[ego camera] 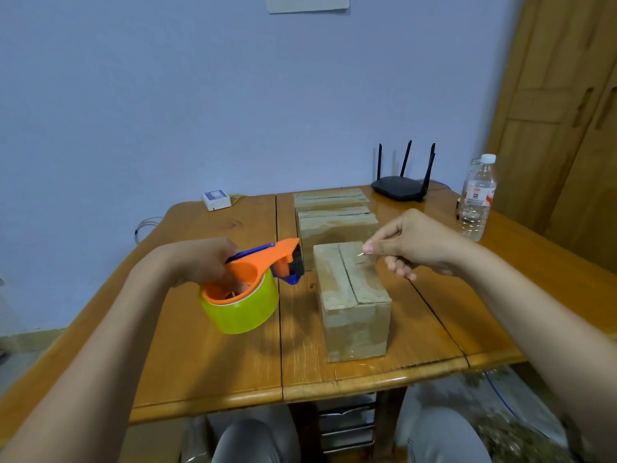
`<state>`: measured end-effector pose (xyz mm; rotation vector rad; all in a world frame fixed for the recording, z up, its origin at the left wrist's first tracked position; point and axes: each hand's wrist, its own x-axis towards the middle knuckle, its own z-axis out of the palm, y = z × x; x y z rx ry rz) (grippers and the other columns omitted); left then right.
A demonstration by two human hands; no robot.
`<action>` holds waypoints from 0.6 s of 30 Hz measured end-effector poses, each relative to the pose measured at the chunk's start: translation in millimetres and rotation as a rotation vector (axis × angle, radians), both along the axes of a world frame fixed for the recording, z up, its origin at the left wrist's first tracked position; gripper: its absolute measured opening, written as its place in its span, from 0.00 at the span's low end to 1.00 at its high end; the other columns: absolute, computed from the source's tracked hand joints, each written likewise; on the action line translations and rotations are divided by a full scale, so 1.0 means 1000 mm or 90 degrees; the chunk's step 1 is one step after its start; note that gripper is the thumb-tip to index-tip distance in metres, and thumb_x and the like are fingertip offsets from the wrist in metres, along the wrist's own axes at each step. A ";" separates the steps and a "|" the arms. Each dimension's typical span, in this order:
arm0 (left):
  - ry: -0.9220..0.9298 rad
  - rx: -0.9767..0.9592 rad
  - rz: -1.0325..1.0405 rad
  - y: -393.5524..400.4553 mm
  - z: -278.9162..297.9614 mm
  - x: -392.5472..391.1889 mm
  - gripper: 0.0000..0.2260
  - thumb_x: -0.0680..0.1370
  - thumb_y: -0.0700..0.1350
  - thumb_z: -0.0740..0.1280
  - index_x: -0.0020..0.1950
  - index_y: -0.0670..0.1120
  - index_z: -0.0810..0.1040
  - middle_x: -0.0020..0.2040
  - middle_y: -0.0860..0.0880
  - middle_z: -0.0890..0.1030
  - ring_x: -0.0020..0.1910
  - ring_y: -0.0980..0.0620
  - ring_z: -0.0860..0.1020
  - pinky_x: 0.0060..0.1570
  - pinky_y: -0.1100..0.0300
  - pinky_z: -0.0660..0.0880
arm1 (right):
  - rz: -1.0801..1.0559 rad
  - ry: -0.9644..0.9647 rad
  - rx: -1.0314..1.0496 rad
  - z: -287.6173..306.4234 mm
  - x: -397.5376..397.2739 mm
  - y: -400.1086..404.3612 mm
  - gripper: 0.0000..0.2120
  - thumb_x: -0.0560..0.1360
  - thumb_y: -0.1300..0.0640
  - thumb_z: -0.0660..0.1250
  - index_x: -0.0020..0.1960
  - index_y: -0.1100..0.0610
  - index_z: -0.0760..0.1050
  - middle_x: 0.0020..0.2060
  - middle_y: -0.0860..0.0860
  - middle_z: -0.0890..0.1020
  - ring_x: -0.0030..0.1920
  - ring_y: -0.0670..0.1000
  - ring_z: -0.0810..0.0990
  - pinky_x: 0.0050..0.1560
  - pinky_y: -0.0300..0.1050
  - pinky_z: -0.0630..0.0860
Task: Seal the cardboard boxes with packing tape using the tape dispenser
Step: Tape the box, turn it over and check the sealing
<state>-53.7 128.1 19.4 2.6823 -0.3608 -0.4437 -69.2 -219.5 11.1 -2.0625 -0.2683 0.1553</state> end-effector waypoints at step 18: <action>-0.191 0.052 0.009 -0.014 0.005 -0.018 0.08 0.77 0.40 0.70 0.51 0.53 0.81 0.41 0.53 0.82 0.42 0.52 0.79 0.43 0.56 0.74 | 0.041 0.203 0.196 0.015 -0.023 -0.006 0.22 0.69 0.54 0.72 0.56 0.69 0.81 0.50 0.62 0.86 0.52 0.55 0.86 0.48 0.39 0.83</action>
